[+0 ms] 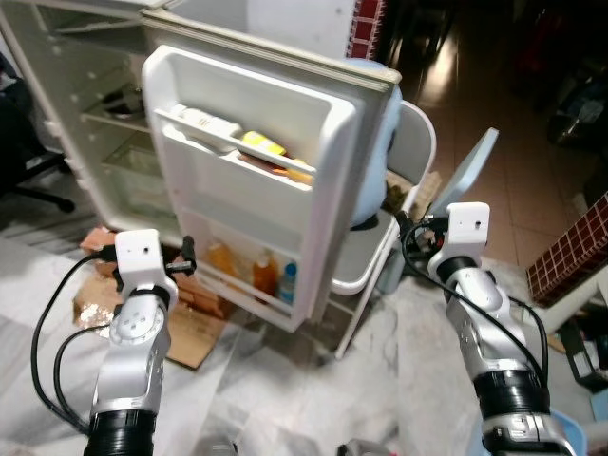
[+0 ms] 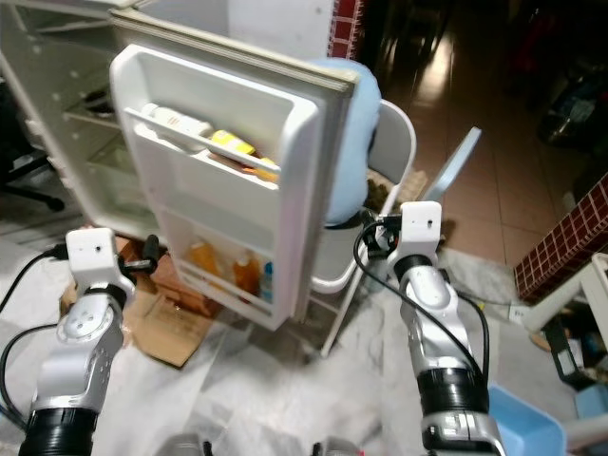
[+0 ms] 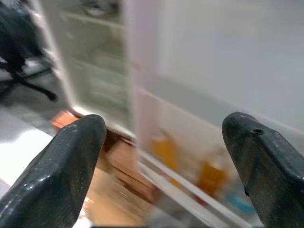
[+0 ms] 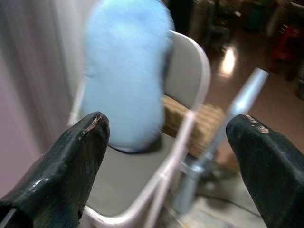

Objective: Restocking fridge

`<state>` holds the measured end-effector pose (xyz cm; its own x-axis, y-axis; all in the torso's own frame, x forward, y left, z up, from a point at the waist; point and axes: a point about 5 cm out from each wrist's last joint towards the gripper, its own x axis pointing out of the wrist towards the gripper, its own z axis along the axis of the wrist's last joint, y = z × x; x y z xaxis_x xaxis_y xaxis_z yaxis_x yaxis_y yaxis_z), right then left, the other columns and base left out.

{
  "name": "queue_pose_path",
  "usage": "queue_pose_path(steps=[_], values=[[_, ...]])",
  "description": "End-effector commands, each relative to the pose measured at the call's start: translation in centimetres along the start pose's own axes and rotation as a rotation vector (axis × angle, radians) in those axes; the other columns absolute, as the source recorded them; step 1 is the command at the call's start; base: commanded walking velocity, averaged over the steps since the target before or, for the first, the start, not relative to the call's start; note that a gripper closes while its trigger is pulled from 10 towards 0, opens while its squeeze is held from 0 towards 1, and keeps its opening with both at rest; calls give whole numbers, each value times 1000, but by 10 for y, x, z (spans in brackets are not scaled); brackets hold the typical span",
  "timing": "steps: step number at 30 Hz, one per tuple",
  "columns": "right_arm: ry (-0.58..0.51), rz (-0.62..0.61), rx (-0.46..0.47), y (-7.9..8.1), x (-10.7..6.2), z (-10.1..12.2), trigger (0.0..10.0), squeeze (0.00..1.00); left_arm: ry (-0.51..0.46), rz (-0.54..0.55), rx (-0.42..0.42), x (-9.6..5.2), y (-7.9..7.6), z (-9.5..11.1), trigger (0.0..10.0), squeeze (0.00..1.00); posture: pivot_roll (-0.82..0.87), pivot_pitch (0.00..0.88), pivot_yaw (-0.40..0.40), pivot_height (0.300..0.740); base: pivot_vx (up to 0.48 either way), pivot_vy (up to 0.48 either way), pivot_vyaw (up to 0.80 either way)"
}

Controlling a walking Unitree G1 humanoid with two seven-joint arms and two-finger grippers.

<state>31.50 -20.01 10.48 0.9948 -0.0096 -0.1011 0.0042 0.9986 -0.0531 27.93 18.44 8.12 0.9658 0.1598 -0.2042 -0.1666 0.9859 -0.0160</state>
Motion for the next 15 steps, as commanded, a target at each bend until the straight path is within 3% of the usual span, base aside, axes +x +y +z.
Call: queue_pose_path(steps=[1, 4, 15], values=[[-39, -11, 0, 2, 4, 10, 10000, 0, -43, 31, 22, 2, 5, 9, 10000, 0, 34, 0, -32, 740, 0, 0, 0], [-74, -34, -3, 3, 5, 14, 10000, 0, -58, 84, 8, 1, 11, 9, 10000, 0, 41, 0, -33, 740, 0, 0, 0], [-124, -46, -1, 10, 8, 23, 10000, 0, -47, 105, -23, -2, 14, 6, 10000, 0, 40, 0, -36, 740, 0, 0, 771]])
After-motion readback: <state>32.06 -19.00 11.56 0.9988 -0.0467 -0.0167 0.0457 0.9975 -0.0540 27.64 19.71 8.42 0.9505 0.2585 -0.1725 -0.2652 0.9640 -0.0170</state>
